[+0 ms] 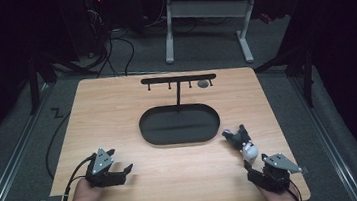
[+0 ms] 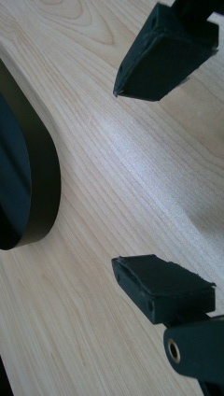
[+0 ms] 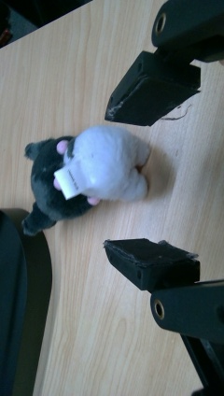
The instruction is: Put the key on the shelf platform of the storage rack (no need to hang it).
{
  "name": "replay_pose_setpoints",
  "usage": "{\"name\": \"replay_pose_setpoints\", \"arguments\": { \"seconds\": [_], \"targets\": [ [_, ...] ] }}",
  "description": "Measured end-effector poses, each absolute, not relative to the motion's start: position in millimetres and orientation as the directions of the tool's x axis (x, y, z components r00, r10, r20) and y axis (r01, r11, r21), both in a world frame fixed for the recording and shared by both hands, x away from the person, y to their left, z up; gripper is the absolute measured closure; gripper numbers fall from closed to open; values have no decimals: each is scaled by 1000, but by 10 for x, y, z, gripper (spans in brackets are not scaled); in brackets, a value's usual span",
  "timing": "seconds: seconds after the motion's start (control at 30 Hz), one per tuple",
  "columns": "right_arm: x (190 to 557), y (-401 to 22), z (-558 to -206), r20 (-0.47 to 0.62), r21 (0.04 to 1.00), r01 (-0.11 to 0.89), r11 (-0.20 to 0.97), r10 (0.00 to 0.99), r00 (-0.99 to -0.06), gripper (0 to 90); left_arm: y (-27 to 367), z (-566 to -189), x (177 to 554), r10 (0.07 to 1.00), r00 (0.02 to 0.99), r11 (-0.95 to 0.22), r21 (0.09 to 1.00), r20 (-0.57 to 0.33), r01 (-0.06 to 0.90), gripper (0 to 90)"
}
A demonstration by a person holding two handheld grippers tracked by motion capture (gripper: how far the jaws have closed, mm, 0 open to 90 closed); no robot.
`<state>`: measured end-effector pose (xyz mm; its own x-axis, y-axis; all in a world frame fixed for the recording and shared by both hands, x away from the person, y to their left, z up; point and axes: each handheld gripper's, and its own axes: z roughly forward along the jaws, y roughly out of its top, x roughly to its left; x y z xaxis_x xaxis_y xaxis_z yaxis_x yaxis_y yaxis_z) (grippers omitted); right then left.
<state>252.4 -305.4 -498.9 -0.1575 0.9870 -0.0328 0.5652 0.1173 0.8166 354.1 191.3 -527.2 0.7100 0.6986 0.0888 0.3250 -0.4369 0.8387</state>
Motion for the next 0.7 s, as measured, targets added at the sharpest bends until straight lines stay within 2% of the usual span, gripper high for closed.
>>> {"name": "replay_pose_setpoints", "arguments": {
  "seconds": [0.37,0.7],
  "targets": [
    [2531,-2872,-4938,-59,809,562,176,974,-220,324,1912,-5272,3541,698,711,-438,838,90,325,154],
    [2567,-2778,-4898,-48,759,617,206,964,-263,315,1908,-5275,3538,697,711,-441,837,92,324,154]
  ]
}}
